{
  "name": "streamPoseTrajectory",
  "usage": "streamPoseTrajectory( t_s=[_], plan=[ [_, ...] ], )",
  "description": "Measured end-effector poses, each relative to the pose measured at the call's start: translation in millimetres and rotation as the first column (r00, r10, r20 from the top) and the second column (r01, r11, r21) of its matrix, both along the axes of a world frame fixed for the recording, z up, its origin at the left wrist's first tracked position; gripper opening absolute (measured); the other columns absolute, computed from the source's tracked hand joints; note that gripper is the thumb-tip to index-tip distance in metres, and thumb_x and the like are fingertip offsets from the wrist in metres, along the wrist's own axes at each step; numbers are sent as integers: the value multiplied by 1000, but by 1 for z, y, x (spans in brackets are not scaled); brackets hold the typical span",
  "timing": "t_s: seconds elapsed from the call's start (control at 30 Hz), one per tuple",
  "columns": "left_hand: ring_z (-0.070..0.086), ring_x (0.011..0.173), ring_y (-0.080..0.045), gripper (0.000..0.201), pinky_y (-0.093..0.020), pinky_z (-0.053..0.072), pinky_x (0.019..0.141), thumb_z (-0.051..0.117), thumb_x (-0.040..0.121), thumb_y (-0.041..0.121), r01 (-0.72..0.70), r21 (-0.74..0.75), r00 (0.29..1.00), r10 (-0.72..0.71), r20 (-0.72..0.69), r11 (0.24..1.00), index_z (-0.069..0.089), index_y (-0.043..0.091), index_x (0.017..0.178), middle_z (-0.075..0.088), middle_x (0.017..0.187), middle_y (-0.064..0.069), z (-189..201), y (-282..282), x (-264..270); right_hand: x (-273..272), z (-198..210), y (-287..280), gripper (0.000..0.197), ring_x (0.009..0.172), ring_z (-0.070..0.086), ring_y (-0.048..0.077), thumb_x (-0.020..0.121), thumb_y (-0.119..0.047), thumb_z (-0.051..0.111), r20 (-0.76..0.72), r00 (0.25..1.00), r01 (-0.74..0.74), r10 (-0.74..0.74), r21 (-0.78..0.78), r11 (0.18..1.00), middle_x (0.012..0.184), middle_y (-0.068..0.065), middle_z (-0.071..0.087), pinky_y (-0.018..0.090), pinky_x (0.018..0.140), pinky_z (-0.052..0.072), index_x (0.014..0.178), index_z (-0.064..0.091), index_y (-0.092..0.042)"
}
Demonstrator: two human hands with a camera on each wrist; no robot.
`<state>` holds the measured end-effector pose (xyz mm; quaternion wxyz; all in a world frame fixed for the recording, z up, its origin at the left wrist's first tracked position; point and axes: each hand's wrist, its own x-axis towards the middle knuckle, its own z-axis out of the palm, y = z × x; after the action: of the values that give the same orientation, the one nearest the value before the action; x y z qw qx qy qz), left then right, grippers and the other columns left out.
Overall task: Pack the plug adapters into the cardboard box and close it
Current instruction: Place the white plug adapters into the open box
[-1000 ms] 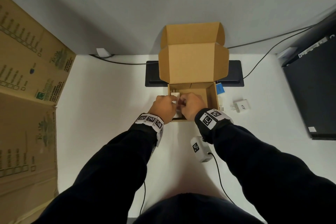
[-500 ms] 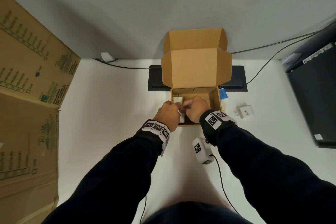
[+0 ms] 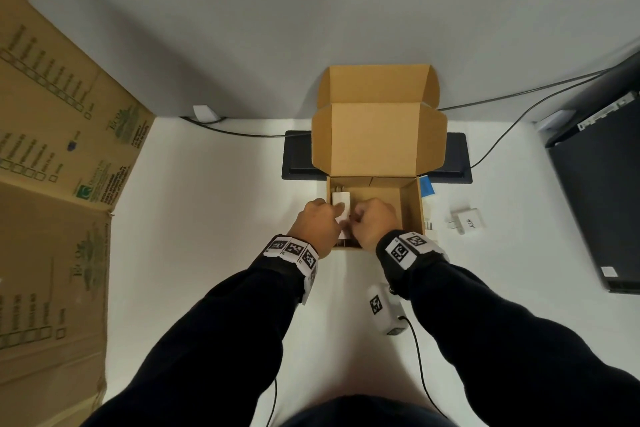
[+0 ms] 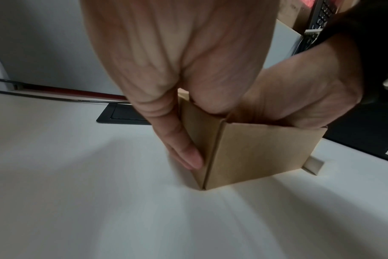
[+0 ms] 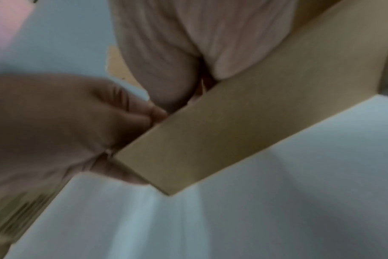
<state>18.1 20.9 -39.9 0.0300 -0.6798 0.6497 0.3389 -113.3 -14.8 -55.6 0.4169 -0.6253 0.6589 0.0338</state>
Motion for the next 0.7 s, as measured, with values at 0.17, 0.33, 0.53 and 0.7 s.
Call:
streamPoseTrajectory(
  t_s=[0.17,0.33,0.53,0.7],
  plan=[
    [54,116,-35,42,-44,50,98,47,98,16,-112,2,991,112,-67,994,53,18,140,56,123,-18,1,4,1,-4,2,5,8,82,67,18,82,-23,80,67,998,5,-6,9,1000,93,5,69,29,75,57,83,73,-19],
    [60,105,-35,54,-43,53,93,55,97,20,-113,-16,993,113,-41,993,41,32,147,55,118,-15,2,6,-4,-9,8,7,13,79,65,17,85,-24,77,64,992,-102,107,-83,991,84,-1,67,30,73,56,80,65,-22],
    [62,103,-38,42,-41,53,85,45,100,18,-109,-31,993,110,35,994,52,26,140,59,114,-19,0,4,-12,-43,18,2,34,120,49,29,86,-22,68,-151,973,-216,177,-302,928,128,7,49,43,92,53,119,62,-20],
    [60,109,-40,33,-42,52,87,58,97,36,-221,-48,974,223,43,974,59,19,126,58,118,-16,2,-2,-23,-37,16,2,42,113,60,32,92,-14,63,-219,937,-315,272,-192,930,129,10,57,40,95,50,133,57,-24]
  ],
)
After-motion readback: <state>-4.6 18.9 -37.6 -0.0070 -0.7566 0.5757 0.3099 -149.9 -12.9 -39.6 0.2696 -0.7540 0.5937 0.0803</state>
